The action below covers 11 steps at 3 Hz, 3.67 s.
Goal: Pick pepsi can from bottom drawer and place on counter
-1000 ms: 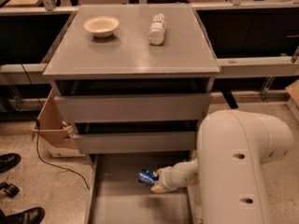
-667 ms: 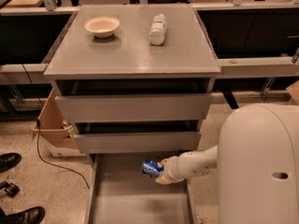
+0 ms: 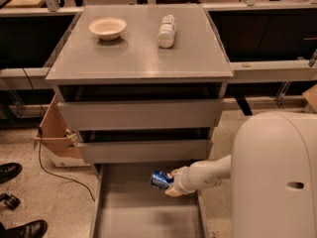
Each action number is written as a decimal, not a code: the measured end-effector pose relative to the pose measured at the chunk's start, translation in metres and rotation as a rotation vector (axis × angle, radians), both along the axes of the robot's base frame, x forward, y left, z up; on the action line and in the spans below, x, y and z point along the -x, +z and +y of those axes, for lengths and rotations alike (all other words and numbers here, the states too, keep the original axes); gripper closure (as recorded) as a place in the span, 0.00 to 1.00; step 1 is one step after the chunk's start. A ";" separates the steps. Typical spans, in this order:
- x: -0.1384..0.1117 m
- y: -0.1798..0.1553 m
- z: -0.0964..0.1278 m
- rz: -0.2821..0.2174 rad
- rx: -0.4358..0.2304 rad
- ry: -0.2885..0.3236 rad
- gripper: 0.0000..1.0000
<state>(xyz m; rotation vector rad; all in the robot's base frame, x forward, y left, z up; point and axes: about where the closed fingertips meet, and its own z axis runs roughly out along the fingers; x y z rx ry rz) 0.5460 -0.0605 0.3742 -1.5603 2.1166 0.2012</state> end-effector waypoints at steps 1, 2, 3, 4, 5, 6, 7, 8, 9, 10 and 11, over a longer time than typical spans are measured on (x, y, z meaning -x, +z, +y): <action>0.007 0.014 -0.007 -0.009 0.005 -0.008 1.00; 0.029 0.052 -0.018 -0.033 -0.001 0.005 1.00; 0.048 0.096 -0.027 -0.086 -0.004 0.007 1.00; 0.064 0.144 -0.040 -0.172 0.015 0.001 1.00; 0.070 0.197 -0.054 -0.291 0.033 -0.007 1.00; 0.069 0.199 -0.055 -0.295 0.030 -0.011 1.00; 0.058 0.213 -0.059 -0.325 0.009 -0.037 1.00; 0.041 0.249 -0.077 -0.406 0.006 -0.072 1.00; 0.020 0.295 -0.096 -0.501 0.009 -0.096 1.00; -0.002 0.338 -0.109 -0.580 -0.002 -0.106 1.00; -0.025 0.380 -0.115 -0.637 -0.021 -0.100 1.00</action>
Offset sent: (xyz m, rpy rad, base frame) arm -0.0566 -0.0374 0.1087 0.0226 -0.0746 0.0063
